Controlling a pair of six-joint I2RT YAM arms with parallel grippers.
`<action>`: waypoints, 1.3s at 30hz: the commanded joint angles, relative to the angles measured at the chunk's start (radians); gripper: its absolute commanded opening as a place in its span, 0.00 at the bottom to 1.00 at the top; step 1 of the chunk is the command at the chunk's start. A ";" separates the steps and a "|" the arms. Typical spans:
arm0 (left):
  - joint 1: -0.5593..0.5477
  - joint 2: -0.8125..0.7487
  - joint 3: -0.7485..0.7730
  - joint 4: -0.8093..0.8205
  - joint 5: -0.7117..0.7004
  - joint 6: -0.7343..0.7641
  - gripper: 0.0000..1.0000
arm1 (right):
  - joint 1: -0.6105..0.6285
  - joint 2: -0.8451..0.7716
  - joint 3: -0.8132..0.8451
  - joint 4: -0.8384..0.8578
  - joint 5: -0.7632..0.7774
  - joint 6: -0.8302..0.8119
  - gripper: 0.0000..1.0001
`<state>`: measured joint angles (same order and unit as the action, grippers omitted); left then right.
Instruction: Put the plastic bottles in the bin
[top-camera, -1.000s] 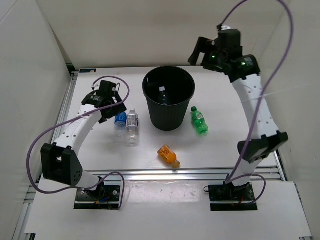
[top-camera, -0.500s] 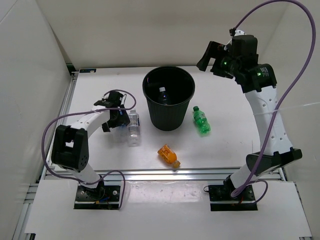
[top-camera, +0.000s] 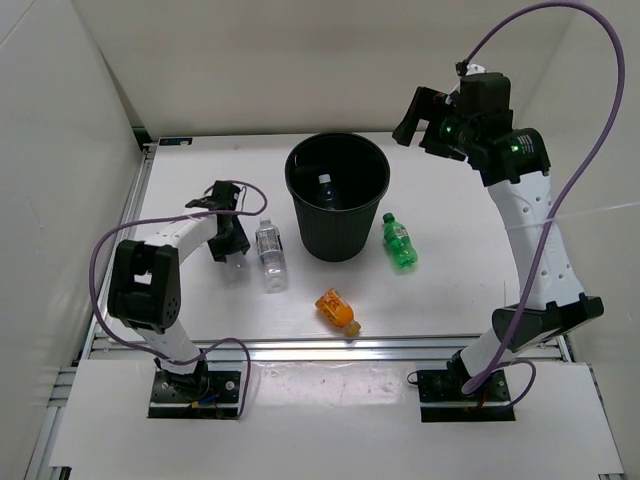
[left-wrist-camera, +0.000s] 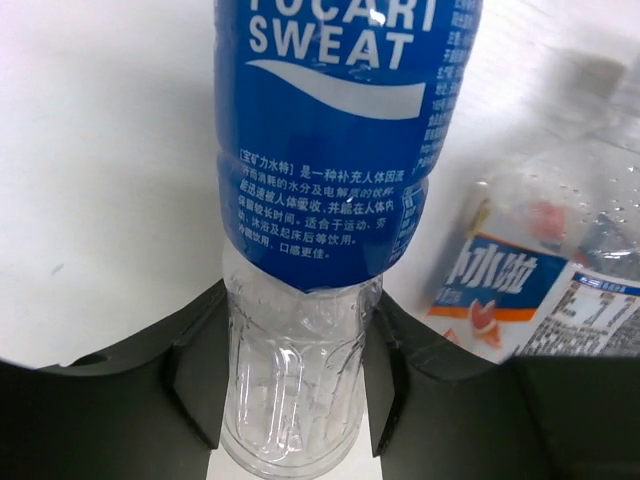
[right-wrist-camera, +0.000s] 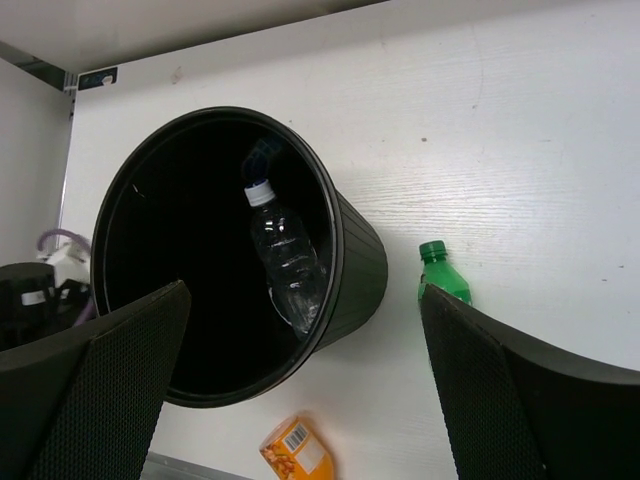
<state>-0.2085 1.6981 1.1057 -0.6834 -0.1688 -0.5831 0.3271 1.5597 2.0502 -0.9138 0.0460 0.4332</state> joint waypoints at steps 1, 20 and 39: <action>0.023 -0.123 0.087 -0.085 -0.056 -0.070 0.39 | -0.002 -0.012 -0.010 0.020 0.017 -0.017 1.00; -0.241 0.066 1.031 -0.120 0.419 0.020 0.50 | -0.238 0.042 -0.177 -0.109 -0.098 0.208 1.00; -0.129 -0.285 0.600 -0.242 0.123 -0.029 1.00 | -0.175 0.178 -0.570 0.007 -0.103 0.045 1.00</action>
<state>-0.3473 1.4841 1.8221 -0.9039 0.0139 -0.5816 0.1188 1.6951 1.5024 -0.9665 -0.0738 0.5396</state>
